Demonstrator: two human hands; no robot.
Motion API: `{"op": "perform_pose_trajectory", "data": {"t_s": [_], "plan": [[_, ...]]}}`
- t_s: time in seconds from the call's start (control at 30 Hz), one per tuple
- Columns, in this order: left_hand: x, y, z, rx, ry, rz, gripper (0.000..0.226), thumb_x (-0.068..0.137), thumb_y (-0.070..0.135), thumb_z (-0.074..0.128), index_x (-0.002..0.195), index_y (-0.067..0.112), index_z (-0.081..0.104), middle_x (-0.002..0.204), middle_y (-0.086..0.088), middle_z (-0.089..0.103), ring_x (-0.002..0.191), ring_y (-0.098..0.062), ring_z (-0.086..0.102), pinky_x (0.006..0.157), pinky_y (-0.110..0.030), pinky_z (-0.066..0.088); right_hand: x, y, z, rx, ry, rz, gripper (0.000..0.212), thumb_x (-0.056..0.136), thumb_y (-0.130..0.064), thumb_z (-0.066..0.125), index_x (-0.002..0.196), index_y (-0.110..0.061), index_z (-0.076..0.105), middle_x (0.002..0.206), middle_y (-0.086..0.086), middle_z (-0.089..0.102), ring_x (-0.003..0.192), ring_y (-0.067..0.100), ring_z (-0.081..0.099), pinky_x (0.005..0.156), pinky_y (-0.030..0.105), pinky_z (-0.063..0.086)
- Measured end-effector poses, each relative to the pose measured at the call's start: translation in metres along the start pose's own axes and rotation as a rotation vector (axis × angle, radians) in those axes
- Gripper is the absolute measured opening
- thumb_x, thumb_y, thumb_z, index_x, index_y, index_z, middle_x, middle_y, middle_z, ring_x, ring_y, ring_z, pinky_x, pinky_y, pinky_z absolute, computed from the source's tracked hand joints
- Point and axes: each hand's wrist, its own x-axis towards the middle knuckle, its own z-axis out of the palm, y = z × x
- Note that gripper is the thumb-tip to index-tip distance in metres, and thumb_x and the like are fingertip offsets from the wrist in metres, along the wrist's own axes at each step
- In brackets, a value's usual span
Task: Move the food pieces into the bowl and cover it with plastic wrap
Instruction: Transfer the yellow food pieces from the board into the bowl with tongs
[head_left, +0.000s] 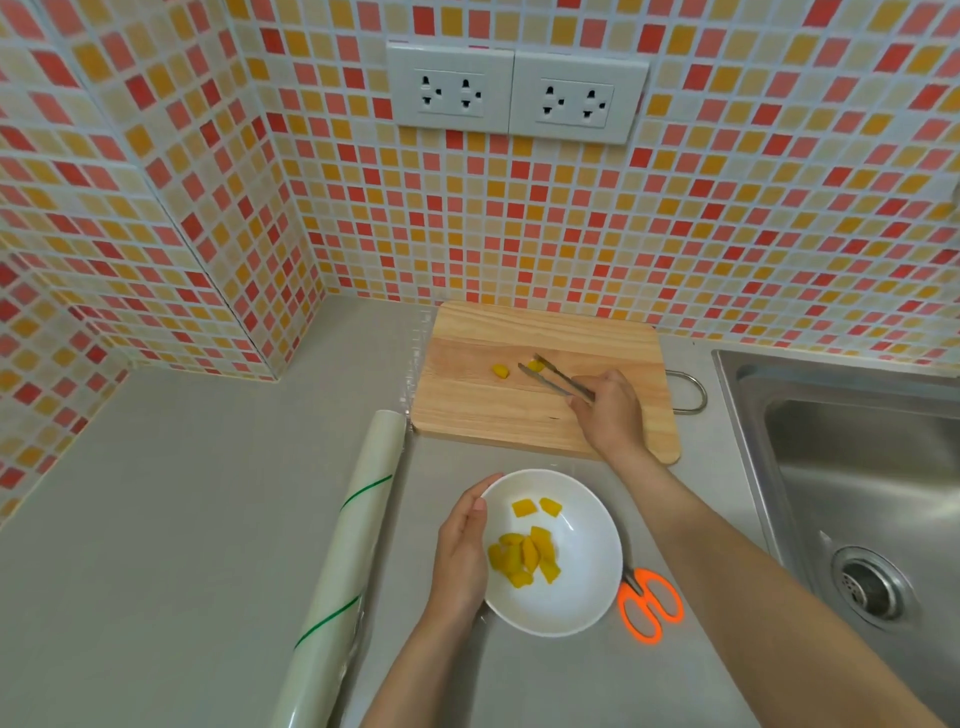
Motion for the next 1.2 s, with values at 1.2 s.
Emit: {"op": "perform_pose_trajectory", "data": {"t_s": [1.2], "plan": [[-0.003, 0.002, 0.003, -0.003, 0.006, 0.059, 0.032, 0.1, 0.01, 0.033, 0.111, 0.012, 0.062, 0.105, -0.002, 0.067, 0.09, -0.007, 0.065, 0.072, -0.012, 0.05, -0.032, -0.01, -0.004, 0.164, -0.122, -0.097, 0.029, 0.081, -0.018, 0.067, 0.11, -0.014, 0.068, 0.085, 0.006, 0.048, 0.085, 0.02, 0.05, 0.065, 0.021, 0.028]]}}
